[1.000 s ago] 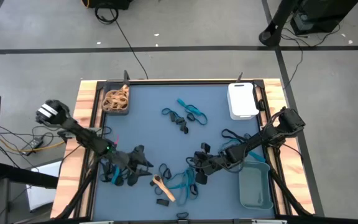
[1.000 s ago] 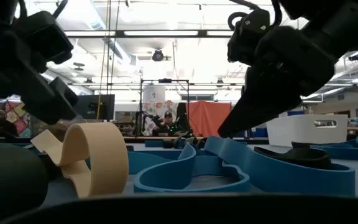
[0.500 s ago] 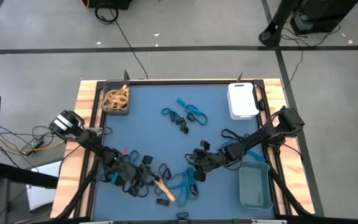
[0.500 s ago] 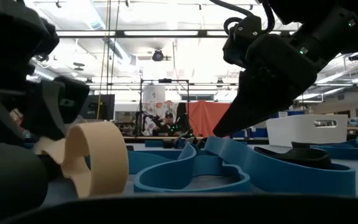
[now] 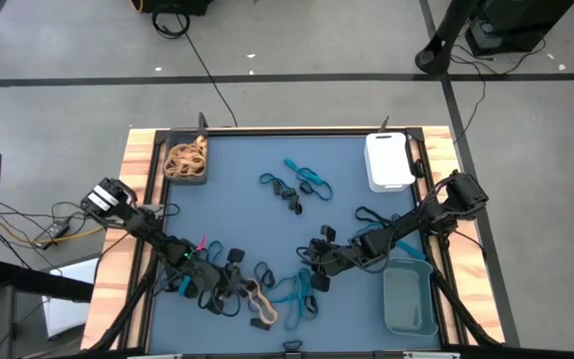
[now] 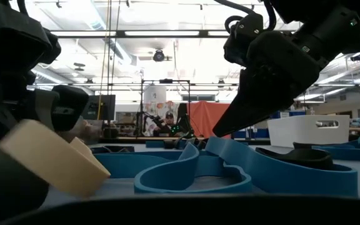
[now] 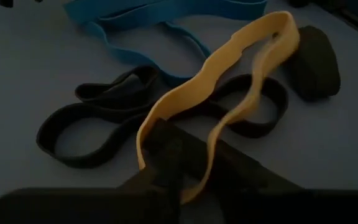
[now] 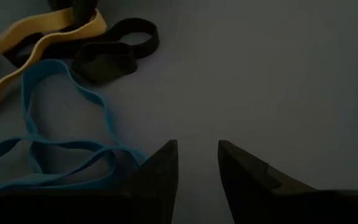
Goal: Sort rubber bands into baskets
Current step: Put the yellow rubber band into the black bin
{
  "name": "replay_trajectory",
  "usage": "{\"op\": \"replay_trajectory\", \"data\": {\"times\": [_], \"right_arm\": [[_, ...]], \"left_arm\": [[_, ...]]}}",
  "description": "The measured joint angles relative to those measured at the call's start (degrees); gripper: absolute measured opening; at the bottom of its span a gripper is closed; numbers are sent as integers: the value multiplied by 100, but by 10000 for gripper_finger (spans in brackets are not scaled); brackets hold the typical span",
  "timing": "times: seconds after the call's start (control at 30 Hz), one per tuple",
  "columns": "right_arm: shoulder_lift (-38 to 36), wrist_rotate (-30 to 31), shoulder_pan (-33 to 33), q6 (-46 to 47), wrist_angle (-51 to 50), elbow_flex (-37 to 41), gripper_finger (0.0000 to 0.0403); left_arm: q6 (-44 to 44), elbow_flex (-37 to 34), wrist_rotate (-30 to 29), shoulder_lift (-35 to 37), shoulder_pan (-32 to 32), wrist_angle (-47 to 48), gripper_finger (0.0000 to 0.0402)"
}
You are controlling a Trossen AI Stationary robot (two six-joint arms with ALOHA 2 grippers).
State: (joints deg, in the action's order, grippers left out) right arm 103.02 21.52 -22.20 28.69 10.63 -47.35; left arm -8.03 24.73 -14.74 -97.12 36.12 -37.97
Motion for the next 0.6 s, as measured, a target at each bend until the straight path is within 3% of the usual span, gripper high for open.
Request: {"op": "replay_trajectory", "data": {"times": [0.2, 0.37, 0.5, 0.6], "right_arm": [[0, -4, 0, -20, 0, 0, 126], [0, -16, 0, -22, 7, 0, 126], [0, -22, 0, -20, 11, 0, 126], [0, -23, -14, -20, 15, 0, 126]], "left_arm": [[-305, -11, 45, 224, -2, -129, 9], [-1492, -11, -30, 1214, -292, 258, 18], [-1626, -11, -125, 2241, -566, 960, 14], [-1626, -11, -731, 2952, -752, 1483, 8]]}}
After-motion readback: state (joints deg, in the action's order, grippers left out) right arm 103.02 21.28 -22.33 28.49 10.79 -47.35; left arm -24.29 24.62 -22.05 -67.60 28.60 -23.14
